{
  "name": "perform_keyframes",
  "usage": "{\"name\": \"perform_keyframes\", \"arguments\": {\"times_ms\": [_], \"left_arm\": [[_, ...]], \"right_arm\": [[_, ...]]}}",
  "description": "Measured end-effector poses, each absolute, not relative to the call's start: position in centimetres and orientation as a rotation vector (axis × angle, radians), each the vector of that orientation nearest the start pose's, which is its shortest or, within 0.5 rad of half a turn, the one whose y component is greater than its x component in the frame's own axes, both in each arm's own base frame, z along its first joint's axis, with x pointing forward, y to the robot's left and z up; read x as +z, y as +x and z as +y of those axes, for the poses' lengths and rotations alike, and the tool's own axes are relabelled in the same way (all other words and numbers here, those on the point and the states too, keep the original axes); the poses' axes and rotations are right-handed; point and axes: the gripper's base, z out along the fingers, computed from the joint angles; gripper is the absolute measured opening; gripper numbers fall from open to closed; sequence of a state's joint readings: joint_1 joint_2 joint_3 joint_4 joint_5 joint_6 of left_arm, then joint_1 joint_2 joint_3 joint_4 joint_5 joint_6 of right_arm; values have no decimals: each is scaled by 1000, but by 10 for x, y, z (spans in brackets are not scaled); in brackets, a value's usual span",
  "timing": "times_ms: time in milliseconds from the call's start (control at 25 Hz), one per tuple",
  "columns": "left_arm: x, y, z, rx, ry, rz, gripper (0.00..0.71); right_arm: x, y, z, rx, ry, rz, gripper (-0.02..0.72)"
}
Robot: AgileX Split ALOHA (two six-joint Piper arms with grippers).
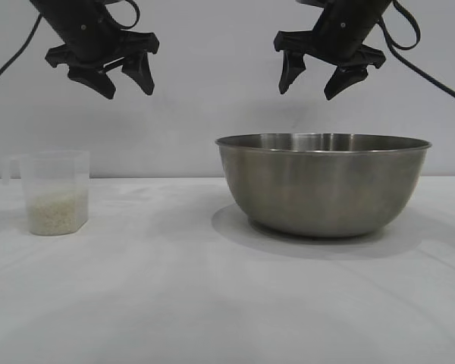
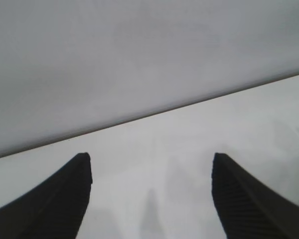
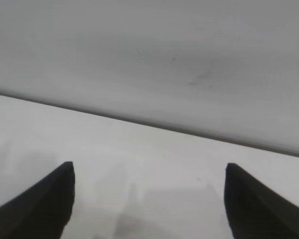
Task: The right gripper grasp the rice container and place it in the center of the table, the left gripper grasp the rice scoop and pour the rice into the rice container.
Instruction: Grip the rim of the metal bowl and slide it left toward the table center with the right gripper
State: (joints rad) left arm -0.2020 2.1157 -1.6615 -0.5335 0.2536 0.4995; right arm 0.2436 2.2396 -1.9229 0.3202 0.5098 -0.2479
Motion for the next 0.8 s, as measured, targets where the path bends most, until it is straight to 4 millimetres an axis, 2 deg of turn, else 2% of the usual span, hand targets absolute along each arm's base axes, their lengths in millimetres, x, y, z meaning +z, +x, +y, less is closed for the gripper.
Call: {"name": "perform_keyframes", "arguments": {"times_ms": [600,800], "left_arm": [[224,483,-111,-270,275,2155,433],[244,478,-111,-274,286,2127,433]], "right_arm": [[225,501,140,329,-331,2307,530],[235,496,140,332,-351,2318,530]]}}
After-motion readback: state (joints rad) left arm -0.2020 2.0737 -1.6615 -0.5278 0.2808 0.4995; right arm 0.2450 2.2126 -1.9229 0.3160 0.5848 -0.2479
